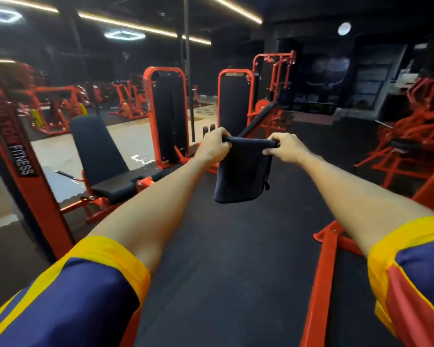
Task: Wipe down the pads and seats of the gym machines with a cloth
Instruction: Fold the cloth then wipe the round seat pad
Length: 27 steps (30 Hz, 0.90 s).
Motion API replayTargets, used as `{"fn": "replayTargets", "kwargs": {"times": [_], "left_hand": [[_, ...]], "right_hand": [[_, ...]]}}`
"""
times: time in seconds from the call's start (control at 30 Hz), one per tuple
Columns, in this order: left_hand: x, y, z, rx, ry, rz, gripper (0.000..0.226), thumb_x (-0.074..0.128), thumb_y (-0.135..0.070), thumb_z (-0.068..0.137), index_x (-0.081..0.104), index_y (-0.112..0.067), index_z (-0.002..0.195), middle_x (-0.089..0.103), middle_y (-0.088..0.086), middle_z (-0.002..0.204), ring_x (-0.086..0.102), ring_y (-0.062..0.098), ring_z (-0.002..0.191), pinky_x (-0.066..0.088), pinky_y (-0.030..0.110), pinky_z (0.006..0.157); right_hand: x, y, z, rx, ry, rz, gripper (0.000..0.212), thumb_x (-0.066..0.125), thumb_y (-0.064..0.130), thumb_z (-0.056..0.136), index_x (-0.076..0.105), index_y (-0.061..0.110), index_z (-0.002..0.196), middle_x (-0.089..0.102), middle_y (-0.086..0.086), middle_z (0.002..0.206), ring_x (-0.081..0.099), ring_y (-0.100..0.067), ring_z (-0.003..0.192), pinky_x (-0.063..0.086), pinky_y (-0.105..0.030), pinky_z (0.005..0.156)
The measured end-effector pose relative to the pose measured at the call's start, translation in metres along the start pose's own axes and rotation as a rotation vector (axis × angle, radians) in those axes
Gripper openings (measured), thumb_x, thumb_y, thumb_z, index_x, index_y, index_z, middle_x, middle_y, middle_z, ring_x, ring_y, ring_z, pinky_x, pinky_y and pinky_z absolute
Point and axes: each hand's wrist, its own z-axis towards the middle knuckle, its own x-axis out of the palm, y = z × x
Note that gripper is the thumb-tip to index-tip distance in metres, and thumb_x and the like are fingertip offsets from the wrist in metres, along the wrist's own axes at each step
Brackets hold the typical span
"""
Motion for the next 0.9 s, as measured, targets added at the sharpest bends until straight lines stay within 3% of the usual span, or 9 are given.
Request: {"fn": "replayTargets", "kwargs": {"times": [0.1,0.3,0.47,0.77,0.9], "left_hand": [[0.019,0.027,0.065,0.005,0.017,-0.02,0.014,0.055,-0.014,0.089,0.063,-0.022,0.096,0.06,-0.002,0.096,0.061,0.021,0.096,0.039,0.026,0.076],[0.07,0.081,0.195,0.023,0.062,-0.131,0.022,0.057,-0.017,0.089,0.067,-0.021,0.108,0.067,0.007,0.107,0.065,0.029,0.101,0.056,0.041,0.087],[0.108,0.122,0.296,0.082,0.121,-0.149,0.024,0.062,-0.019,0.088,0.068,-0.022,0.111,0.067,0.01,0.117,0.062,0.027,0.108,0.048,0.03,0.088],[0.207,0.126,0.454,0.16,0.174,-0.268,0.02,0.059,-0.016,0.089,0.066,-0.022,0.107,0.069,0.011,0.114,0.063,0.03,0.107,0.05,0.036,0.089],[0.278,0.117,0.522,0.185,0.174,-0.286,0.017,0.057,-0.016,0.091,0.064,-0.022,0.105,0.069,0.01,0.113,0.063,0.031,0.107,0.048,0.034,0.084]], "right_hand": [[0.009,-0.013,0.058,0.033,0.0,-0.021,0.017,0.08,0.043,0.084,0.066,0.038,0.092,0.067,0.002,0.099,0.065,-0.023,0.092,0.056,-0.043,0.083],[0.033,-0.048,0.172,0.096,-0.06,-0.092,0.016,0.078,0.046,0.084,0.066,0.038,0.092,0.069,0.004,0.096,0.065,-0.022,0.092,0.055,-0.046,0.088],[0.058,-0.07,0.246,0.168,-0.108,-0.121,0.018,0.078,0.045,0.085,0.065,0.037,0.095,0.068,0.004,0.096,0.064,-0.024,0.094,0.054,-0.042,0.086],[0.05,-0.156,0.376,0.285,-0.238,-0.163,0.018,0.077,0.046,0.085,0.067,0.036,0.096,0.066,0.005,0.087,0.064,-0.024,0.088,0.054,-0.041,0.083],[0.044,-0.221,0.433,0.294,-0.27,-0.145,0.016,0.078,0.043,0.085,0.067,0.035,0.092,0.064,0.006,0.081,0.063,-0.024,0.077,0.055,-0.039,0.073]]}}
